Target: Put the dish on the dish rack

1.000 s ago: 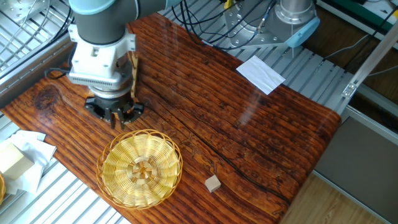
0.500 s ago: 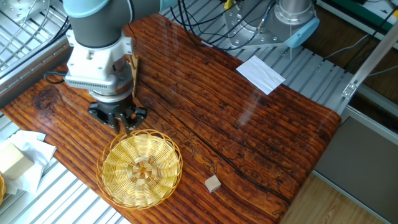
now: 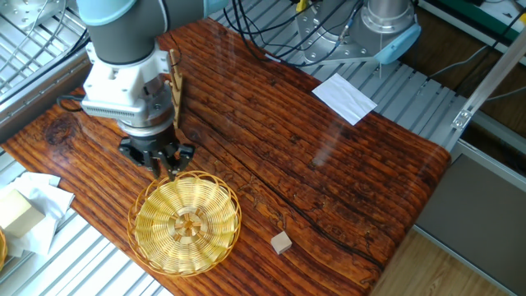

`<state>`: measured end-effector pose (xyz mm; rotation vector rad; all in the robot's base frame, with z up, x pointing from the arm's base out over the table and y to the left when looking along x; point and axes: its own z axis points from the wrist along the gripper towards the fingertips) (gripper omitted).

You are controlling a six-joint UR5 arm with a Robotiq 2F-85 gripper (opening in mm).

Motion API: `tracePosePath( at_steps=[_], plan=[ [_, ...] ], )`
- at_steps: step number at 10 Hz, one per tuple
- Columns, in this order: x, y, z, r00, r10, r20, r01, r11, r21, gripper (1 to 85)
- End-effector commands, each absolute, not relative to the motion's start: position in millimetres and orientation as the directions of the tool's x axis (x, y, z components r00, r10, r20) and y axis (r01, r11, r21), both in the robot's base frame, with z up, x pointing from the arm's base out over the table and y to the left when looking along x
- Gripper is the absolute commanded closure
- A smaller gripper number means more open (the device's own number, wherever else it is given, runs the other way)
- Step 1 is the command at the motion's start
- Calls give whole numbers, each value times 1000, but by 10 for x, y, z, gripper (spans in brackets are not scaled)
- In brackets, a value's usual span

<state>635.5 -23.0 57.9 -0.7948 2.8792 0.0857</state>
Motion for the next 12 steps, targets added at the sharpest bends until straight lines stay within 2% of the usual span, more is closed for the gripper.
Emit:
tracePosePath(
  at_steps=[1, 12],
  plan=[
    [6485, -325, 529, -831, -520, -196, -532, 846, 12, 473],
    [6655, -292, 445, -844, -487, -226, -511, 857, 63, 460]
  ],
)
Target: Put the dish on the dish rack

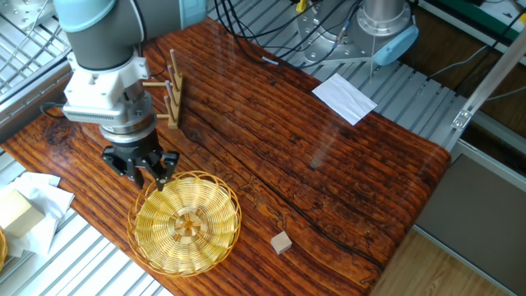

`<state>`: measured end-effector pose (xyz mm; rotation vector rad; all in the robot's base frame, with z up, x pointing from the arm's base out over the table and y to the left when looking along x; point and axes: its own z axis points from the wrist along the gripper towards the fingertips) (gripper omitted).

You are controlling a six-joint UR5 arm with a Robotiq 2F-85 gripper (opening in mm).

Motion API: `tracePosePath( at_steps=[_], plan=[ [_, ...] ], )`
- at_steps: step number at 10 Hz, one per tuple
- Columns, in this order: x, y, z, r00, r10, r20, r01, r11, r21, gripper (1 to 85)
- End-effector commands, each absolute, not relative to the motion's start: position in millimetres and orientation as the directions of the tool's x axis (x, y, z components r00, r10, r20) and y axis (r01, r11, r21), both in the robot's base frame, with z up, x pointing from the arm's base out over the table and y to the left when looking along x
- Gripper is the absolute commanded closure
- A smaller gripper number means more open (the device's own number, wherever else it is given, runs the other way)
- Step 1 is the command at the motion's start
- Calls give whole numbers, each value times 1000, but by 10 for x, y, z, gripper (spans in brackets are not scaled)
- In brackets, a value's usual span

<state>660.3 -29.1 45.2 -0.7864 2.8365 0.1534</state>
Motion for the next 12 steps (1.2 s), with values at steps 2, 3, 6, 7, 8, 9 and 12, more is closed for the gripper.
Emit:
tracePosePath(
  at_steps=[2, 3, 6, 7, 8, 9, 12],
  plan=[
    [6674, -304, 422, -841, -490, -228, -515, 854, 65, 460],
    [6688, -295, 414, -840, -490, -233, -516, 854, 67, 460],
    [6694, -275, 399, -841, -486, -236, -515, 854, 76, 460],
    [6699, -256, 394, -843, -481, -240, -511, 855, 84, 467],
    [6698, -237, 392, -848, -473, -242, -505, 858, 93, 483],
    [6711, -242, 383, -847, -472, -243, -505, 859, 90, 500],
    [6712, -380, 370, -859, -465, -216, -485, 873, 50, 847]
  ],
)
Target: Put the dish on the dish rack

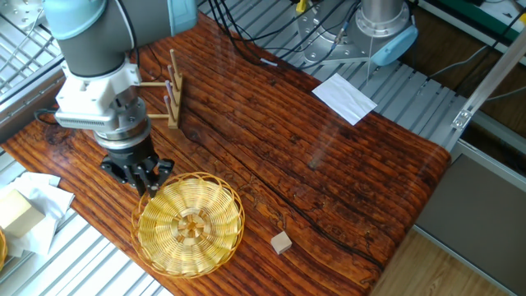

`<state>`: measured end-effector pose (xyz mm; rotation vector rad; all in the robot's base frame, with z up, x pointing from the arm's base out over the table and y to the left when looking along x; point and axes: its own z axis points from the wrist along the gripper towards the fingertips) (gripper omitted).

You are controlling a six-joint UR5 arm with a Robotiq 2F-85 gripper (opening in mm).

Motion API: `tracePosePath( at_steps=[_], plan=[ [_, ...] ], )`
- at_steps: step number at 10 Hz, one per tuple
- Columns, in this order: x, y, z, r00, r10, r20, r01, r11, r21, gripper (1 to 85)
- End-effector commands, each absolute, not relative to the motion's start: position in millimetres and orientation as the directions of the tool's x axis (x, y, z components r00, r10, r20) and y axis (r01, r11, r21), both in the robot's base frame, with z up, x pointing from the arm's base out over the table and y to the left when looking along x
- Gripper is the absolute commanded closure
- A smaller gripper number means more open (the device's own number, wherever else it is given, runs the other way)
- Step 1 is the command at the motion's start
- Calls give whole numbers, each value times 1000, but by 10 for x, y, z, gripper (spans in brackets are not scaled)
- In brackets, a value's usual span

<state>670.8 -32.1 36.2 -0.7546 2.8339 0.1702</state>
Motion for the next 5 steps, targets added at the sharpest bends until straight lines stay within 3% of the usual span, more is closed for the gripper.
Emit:
tracePosePath(
  at_steps=[1, 5],
  plan=[
    [6751, -388, 406, -862, -456, -223, -475, 879, 39, 847],
    [6323, -558, 753, -901, -434, 7, -434, 901, -22, 847]
  ],
)
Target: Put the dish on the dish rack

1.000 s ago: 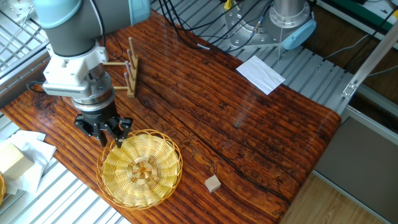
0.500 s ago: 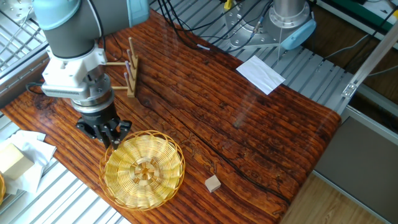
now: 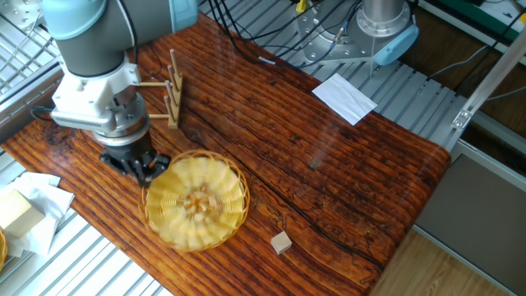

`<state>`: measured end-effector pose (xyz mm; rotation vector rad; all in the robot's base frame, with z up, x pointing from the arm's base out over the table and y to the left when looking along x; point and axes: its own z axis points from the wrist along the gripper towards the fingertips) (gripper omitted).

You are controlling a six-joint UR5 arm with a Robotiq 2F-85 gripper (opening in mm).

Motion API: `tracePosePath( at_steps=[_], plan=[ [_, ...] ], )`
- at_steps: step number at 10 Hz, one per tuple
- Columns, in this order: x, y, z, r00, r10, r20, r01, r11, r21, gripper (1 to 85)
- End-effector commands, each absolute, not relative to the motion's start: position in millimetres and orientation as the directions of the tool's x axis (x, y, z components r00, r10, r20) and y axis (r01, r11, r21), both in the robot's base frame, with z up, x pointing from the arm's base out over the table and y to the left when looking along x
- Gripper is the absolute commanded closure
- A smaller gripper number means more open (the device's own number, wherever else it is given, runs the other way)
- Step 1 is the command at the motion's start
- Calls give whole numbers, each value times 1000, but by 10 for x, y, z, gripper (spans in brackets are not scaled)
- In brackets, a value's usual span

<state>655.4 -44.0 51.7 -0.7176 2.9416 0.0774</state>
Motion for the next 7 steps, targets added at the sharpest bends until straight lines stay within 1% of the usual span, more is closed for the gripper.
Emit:
tracePosePath(
  at_steps=[1, 2, 3, 5, 7],
  plan=[
    [6251, -613, 890, -895, -443, 58, -446, 893, -62, 847],
    [6138, -509, 1034, -904, -416, 96, -421, 906, -45, 847],
    [6073, -458, 1185, -909, -396, 130, -405, 913, -47, 847],
    [6008, -425, 1355, -907, -385, 172, -397, 917, -40, 847],
    [5955, -614, 1399, -894, -387, 224, -416, 904, -98, 847]
  ],
)
